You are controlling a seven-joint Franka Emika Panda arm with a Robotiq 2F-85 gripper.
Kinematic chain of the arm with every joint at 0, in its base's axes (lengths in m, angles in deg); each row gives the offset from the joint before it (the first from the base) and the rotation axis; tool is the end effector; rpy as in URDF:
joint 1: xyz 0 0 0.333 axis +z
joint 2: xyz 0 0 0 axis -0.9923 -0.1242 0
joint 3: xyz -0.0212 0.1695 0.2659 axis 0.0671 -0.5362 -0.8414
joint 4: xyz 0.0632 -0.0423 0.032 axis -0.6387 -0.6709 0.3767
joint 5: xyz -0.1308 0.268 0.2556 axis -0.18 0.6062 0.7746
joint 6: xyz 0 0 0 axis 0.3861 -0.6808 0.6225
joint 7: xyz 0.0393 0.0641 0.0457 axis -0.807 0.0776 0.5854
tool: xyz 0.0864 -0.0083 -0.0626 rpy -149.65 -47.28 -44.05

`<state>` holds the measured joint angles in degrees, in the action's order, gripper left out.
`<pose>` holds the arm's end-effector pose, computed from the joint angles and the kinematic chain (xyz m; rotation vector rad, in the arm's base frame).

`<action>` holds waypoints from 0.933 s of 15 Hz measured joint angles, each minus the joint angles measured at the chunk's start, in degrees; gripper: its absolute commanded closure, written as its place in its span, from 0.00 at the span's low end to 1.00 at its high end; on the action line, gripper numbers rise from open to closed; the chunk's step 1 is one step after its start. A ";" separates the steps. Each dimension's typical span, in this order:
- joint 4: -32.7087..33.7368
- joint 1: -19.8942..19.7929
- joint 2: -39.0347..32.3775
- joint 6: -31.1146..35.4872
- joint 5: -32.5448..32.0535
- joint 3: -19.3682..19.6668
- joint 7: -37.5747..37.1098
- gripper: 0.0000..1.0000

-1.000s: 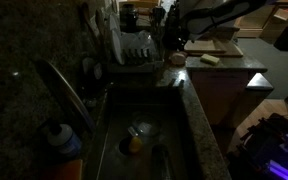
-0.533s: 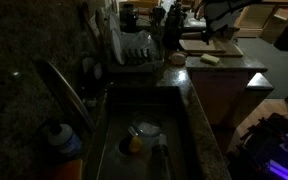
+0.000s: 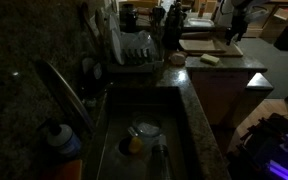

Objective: Close the water faucet, move the orange pack to the left, scrub the countertop with the yellow sponge

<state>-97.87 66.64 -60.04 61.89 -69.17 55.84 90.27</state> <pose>0.6036 -0.3060 0.3694 2.9829 -0.2467 -0.2105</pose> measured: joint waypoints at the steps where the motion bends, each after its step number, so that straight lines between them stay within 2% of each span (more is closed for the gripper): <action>1: 0.07 -1.29 -0.38 -0.57 1.73 -0.69 3.15 0.00; 6: 0.23 -2.09 -1.20 -1.48 2.93 -2.14 5.88 0.00; 11: 0.93 -2.75 -2.47 -2.64 3.72 -4.61 18.55 0.00; 14: 3.25 -2.66 -4.43 -5.60 3.73 -7.05 25.26 0.00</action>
<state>-94.61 63.98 -64.47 56.29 -65.44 48.79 115.53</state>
